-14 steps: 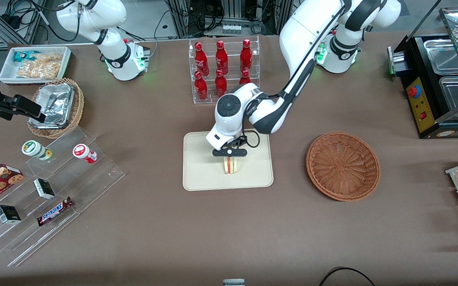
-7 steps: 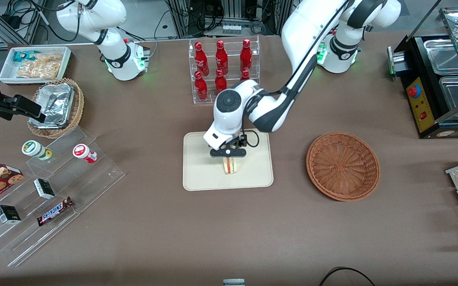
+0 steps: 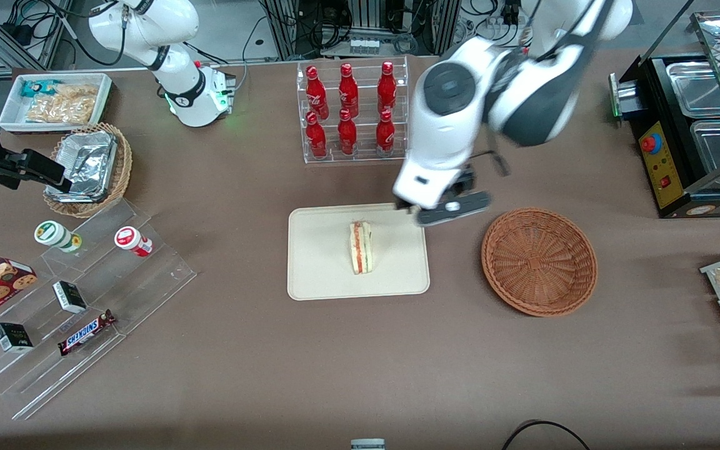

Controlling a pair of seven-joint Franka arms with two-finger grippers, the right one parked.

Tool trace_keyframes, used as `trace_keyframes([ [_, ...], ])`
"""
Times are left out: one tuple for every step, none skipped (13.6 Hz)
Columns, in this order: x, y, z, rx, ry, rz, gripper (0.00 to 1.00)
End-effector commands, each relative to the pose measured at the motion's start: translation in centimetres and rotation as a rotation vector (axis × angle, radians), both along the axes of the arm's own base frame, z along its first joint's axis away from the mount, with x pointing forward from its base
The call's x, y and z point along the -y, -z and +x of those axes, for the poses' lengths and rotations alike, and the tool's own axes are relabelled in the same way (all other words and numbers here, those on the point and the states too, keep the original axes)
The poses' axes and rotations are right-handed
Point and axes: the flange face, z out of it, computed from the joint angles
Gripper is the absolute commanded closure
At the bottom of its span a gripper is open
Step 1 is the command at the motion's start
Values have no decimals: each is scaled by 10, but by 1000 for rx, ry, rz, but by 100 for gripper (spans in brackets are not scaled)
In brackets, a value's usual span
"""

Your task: Place sandwich from basket to tray

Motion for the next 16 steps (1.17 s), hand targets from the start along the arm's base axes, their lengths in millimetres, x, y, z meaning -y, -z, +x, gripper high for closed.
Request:
trace_keyframes([
  [-67, -26, 4, 0, -14, -28, 0],
  [-86, -33, 4, -17, -1, -51, 0],
  [-102, -39, 2, -38, 18, -49, 0],
  [-126, -45, 6, -53, 12, -43, 0],
  [-147, -54, 7, -56, 21, -44, 0],
  [-161, -58, 6, -74, 44, -39, 0],
  [-180, -63, 8, -84, 32, -38, 0],
  [-198, -66, 10, -84, 30, -39, 0],
  [-206, -69, 10, -85, 50, -41, 0],
  [-222, -70, 13, -94, 41, -40, 0],
  [-233, -70, 14, -94, 31, -36, 0],
  [-236, -74, 14, -87, 32, -32, 0],
  [-239, -76, 13, -82, 28, -29, 0],
  [-248, -76, 14, -82, 19, -30, 0],
  [-252, -77, 15, -82, 31, -32, 0],
  [-255, -77, 16, -83, 36, -32, 0],
])
